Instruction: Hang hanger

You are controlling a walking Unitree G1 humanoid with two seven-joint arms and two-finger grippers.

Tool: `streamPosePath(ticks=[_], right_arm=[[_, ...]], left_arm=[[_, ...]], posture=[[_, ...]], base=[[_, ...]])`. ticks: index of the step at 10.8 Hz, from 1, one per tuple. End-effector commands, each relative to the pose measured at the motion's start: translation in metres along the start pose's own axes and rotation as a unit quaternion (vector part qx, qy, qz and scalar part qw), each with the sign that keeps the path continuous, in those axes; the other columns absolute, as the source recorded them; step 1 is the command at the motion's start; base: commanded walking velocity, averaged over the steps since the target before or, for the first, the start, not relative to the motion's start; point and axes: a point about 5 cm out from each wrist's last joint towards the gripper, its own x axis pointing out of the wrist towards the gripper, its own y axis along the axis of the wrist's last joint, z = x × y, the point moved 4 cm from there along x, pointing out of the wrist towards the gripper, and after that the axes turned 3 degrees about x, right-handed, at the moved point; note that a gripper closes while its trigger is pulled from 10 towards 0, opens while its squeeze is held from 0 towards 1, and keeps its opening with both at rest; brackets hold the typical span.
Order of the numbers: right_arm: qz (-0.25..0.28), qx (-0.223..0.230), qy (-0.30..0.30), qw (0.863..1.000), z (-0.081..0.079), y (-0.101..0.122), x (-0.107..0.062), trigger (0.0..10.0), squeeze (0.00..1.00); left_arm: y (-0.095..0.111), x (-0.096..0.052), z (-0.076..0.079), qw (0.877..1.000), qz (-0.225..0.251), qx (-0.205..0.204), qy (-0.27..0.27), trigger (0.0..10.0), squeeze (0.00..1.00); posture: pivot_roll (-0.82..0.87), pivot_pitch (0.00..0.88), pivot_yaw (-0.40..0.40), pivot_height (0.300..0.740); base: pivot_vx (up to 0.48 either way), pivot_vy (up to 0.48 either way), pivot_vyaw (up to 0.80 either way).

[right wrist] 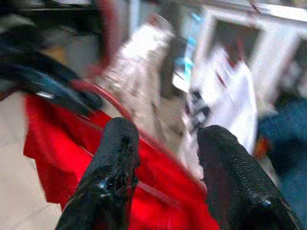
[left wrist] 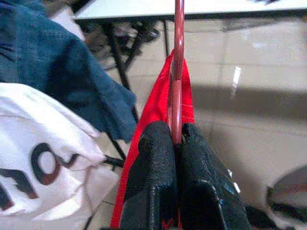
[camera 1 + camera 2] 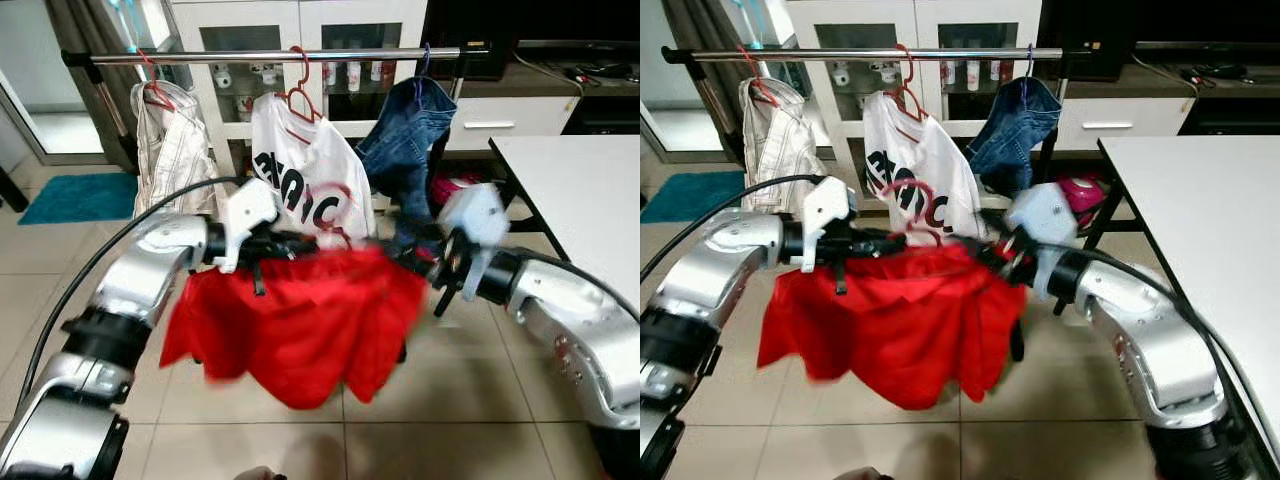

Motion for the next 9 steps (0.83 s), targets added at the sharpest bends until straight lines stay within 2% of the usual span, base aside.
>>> streamPosePath(ticks=[1, 2, 3, 4, 6, 7, 8, 9], right_arm=[[-0.017, 0.033, -0.052, 0.998, 0.011, -0.009, -0.002, 10.0, 1.00], [-0.053, 0.097, -0.114, 0.987, 0.015, -0.032, -0.002, 10.0, 0.00], [-0.079, 0.156, -0.142, 0.974, 0.012, -0.052, 0.002, 10.0, 0.00], [-0.081, 0.195, -0.152, 0.965, 0.010, -0.057, 0.005, 10.0, 0.00], [-0.107, 0.209, -0.213, 0.948, 0.025, -0.069, 0.005, 10.0, 0.00], [-0.100, 0.231, -0.229, 0.940, 0.030, -0.070, 0.008, 10.0, 0.00], [-0.108, 0.226, -0.253, 0.934, 0.038, -0.074, 0.007, 10.0, 0.00], [-0.104, 0.242, -0.271, 0.926, 0.044, -0.076, 0.006, 10.0, 0.00]], left_arm=[[0.011, -0.004, -0.004, 1.000, 0.020, 0.016, 0.018, 0.0, 0.00], [0.011, -0.005, 0.001, 0.999, 0.031, 0.011, 0.024, 0.0, 0.00], [0.011, -0.005, 0.004, 0.999, 0.035, 0.006, 0.025, 0.0, 0.00], [0.011, -0.005, 0.006, 0.999, 0.036, 0.003, 0.023, 0.0, 0.00], [0.012, -0.005, 0.007, 0.999, 0.036, 0.003, 0.026, 0.0, 0.00], [0.014, -0.005, 0.010, 0.999, 0.041, 0.003, 0.016, 0.0, 0.00], [0.016, -0.005, 0.013, 0.999, 0.042, 0.004, 0.009, 0.0, 0.00], [0.017, -0.005, 0.014, 0.999, 0.043, 0.004, 0.007, 0.0, 0.00]], posture=[[-0.10, 0.000, 0.029, 0.740], [-0.10, 0.000, 0.024, 0.740], [-0.11, 0.000, 0.027, 0.740], [-0.11, 0.000, 0.026, 0.740], [-0.11, 0.000, 0.019, 0.740], [-0.11, 0.000, 0.017, 0.740], [-0.10, 0.000, 0.012, 0.740], [-0.10, 0.000, 0.011, 0.740]], base=[[0.000, 0.000, 0.00], [0.000, 0.000, 0.00], [0.000, 0.000, 0.00], [0.000, 0.000, 0.00], [0.000, 0.000, 0.00], [0.000, 0.000, 0.00], [0.000, 0.000, 0.00], [0.000, 0.000, 0.00]])
